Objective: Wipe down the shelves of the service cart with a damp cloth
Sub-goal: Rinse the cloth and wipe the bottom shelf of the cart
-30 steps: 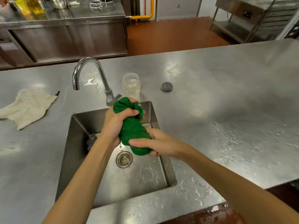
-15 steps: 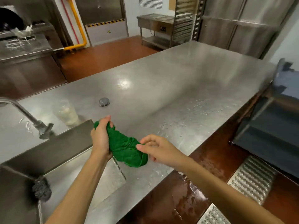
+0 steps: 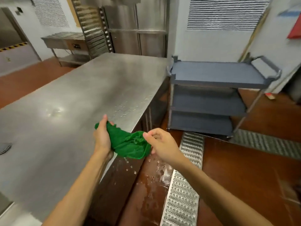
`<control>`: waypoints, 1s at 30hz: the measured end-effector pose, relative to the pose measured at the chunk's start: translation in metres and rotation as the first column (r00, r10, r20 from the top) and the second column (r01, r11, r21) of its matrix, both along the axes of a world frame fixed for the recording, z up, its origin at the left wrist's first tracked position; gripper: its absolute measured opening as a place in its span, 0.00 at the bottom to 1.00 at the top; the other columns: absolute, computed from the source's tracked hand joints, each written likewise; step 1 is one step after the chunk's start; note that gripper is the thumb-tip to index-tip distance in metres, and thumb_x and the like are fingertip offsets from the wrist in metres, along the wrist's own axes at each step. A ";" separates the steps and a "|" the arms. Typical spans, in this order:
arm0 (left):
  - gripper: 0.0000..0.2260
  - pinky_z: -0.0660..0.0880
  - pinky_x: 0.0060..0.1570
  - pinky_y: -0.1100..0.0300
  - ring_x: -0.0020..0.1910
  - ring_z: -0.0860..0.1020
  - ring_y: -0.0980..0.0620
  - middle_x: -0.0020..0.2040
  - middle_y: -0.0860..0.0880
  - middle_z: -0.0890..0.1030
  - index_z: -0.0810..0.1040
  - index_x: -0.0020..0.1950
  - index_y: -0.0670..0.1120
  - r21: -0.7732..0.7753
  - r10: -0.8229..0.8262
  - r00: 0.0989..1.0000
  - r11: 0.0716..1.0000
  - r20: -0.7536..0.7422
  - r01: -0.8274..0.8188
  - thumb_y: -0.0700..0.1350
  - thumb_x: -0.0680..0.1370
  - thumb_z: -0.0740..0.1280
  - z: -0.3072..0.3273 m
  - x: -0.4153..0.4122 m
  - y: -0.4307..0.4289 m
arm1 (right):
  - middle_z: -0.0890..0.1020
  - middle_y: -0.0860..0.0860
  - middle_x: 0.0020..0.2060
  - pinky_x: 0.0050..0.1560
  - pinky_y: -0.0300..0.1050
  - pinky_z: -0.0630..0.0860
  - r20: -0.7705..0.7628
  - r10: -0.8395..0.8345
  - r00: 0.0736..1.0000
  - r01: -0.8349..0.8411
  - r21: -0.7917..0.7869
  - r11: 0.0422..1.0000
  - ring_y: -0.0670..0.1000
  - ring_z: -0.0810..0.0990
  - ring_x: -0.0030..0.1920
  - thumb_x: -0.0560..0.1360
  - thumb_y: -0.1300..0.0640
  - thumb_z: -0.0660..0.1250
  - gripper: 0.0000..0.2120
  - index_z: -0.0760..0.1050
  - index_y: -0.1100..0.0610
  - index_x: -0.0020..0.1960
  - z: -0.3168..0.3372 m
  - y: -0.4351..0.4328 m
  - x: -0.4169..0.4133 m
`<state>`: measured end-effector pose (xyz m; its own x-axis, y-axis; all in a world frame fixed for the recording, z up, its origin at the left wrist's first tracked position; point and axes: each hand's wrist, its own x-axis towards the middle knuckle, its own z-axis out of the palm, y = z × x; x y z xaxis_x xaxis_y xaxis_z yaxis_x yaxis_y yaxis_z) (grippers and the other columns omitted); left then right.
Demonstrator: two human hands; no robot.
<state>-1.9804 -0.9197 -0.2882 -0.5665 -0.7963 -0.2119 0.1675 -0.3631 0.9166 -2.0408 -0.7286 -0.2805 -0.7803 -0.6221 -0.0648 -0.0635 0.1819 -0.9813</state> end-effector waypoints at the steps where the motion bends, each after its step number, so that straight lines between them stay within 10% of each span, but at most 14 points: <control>1: 0.16 0.78 0.42 0.55 0.32 0.79 0.49 0.32 0.49 0.79 0.76 0.33 0.49 -0.027 -0.030 0.999 0.999 0.017 0.030 0.57 0.76 0.68 0.000 -0.015 0.012 | 0.82 0.57 0.46 0.32 0.34 0.75 -0.023 -0.045 0.999 0.045 -0.002 0.999 0.41 0.77 0.31 0.79 0.50 0.66 0.10 0.77 0.57 0.49 0.003 0.015 -0.012; 7: 0.12 0.79 0.56 0.45 0.47 0.83 0.45 0.44 0.44 0.85 0.84 0.41 0.47 -0.182 -0.205 0.972 0.958 0.117 0.224 0.55 0.76 0.71 -0.003 -0.094 0.064 | 0.79 0.49 0.38 0.53 0.56 0.79 -0.102 -0.301 0.948 0.297 -0.053 0.953 0.48 0.80 0.40 0.80 0.48 0.64 0.12 0.75 0.57 0.49 0.018 0.080 -0.070; 16: 0.12 0.78 0.52 0.53 0.49 0.83 0.46 0.44 0.48 0.86 0.85 0.44 0.46 -0.227 -0.421 0.876 0.853 0.235 0.471 0.52 0.79 0.68 -0.016 -0.193 0.097 | 0.78 0.47 0.39 0.40 0.39 0.72 -0.151 -0.504 0.851 0.492 -0.107 0.864 0.44 0.76 0.39 0.81 0.47 0.62 0.12 0.75 0.56 0.52 0.047 0.109 -0.151; 21: 0.14 0.73 0.60 0.50 0.58 0.80 0.49 0.60 0.49 0.82 0.82 0.56 0.51 -0.163 -0.561 0.776 0.770 0.287 0.617 0.57 0.80 0.64 -0.030 -0.245 0.103 | 0.78 0.47 0.39 0.39 0.39 0.71 -0.169 -0.563 0.809 0.543 -0.153 0.826 0.43 0.76 0.38 0.81 0.46 0.61 0.13 0.75 0.56 0.52 0.065 0.107 -0.209; 25: 0.25 0.70 0.67 0.46 0.67 0.75 0.46 0.70 0.49 0.76 0.71 0.71 0.55 -0.126 -0.833 0.542 0.529 0.109 0.839 0.65 0.77 0.61 -0.031 -0.296 0.108 | 0.86 0.54 0.45 0.53 0.57 0.80 -0.120 -0.558 0.821 0.533 -0.192 0.824 0.53 0.84 0.48 0.78 0.43 0.63 0.17 0.76 0.57 0.52 0.076 0.093 -0.263; 30: 0.36 0.75 0.60 0.60 0.66 0.77 0.56 0.66 0.56 0.79 0.69 0.72 0.58 -0.369 -0.916 0.295 0.184 0.272 0.911 0.64 0.67 0.75 -0.035 -0.356 0.117 | 0.87 0.52 0.42 0.56 0.53 0.80 -0.104 -0.460 0.882 0.437 -0.186 0.880 0.49 0.86 0.47 0.82 0.49 0.62 0.16 0.75 0.62 0.56 0.091 0.079 -0.317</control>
